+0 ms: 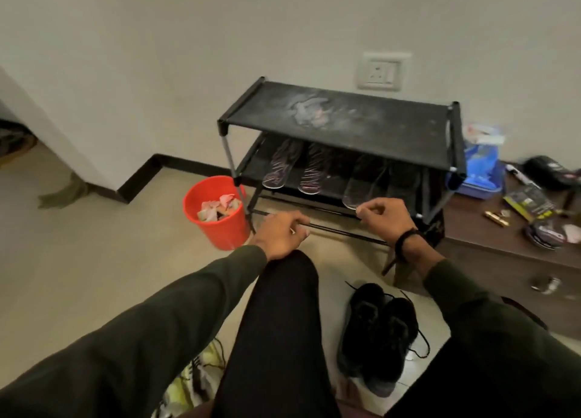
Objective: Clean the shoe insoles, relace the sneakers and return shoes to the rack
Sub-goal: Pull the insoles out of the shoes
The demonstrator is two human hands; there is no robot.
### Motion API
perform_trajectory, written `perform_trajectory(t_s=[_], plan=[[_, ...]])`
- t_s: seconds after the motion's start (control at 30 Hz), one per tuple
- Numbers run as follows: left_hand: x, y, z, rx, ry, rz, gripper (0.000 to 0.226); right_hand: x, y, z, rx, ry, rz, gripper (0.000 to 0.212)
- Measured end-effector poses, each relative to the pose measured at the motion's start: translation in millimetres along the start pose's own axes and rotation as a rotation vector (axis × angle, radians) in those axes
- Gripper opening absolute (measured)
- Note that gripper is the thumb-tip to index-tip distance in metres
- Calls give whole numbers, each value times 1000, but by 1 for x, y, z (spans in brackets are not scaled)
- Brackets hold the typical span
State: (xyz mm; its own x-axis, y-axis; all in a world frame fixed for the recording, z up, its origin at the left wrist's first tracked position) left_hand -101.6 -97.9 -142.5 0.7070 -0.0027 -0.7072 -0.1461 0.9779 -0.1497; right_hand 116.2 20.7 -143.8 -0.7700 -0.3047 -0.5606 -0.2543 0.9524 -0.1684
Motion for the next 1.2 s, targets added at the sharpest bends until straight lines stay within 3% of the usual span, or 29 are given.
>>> perform_trajectory(t_s=[0.13,0.3,0.47,0.73,0.9,1.2], plan=[[50,35,26,-131,-251,-57,20,-43,-1,77,216,236,67,10],[96,67,28,-398,-550,18,27,-49,8,156,502,502,75,25],[132,100,20,-674,-875,10,32,-31,31,172,681,877,66,29],[157,139,26,-831,-1158,189,11,-5,60,163,721,1068,-48,34],[158,133,22,-831,-1163,249,14,-5,67,157,710,1059,36,13],[156,54,27,-772,-1256,216,26,9,18,147,673,965,77,19]])
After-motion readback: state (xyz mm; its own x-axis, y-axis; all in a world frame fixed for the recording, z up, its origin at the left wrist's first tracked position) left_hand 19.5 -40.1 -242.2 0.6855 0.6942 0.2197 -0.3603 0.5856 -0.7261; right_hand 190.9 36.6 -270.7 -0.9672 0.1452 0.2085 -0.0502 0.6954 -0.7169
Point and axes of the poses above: each hand's wrist, its own y-axis towards the middle knuckle, its own x-axis out of the palm, z = x × y, the point moved 7 cm from there along y, towards the middle knuckle, and after that the axes turned 4 degrees about -y, right-handed, at the moved point
